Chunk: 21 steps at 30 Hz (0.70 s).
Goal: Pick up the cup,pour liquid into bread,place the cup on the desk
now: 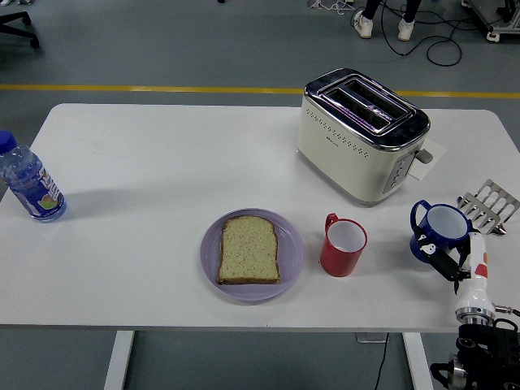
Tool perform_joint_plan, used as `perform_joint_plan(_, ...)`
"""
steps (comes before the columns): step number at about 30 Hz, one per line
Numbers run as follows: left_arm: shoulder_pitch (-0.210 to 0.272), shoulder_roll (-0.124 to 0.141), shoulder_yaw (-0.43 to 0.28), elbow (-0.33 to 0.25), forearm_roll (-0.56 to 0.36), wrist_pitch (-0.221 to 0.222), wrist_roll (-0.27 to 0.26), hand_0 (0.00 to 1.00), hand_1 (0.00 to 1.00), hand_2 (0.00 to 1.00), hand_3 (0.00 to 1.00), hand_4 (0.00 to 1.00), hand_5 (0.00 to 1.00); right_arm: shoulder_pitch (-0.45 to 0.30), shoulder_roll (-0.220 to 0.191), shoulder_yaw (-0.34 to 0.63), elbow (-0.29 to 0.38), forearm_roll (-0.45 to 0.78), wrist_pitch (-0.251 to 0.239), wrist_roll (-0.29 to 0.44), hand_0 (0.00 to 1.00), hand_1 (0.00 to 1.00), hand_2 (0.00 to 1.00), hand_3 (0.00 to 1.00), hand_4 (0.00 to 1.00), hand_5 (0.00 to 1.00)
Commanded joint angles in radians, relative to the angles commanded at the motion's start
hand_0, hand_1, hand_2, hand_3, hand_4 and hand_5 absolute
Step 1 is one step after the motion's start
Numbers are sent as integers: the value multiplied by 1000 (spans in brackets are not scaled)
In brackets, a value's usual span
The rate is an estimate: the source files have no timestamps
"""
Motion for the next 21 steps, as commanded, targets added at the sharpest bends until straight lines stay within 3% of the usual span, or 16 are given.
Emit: perform_joint_plan(21,2,-1,1,0,-3,0,0,633,637,649,503,239,865,37,0,-68,-76,41,15,10,471,462,638,762,681,23)
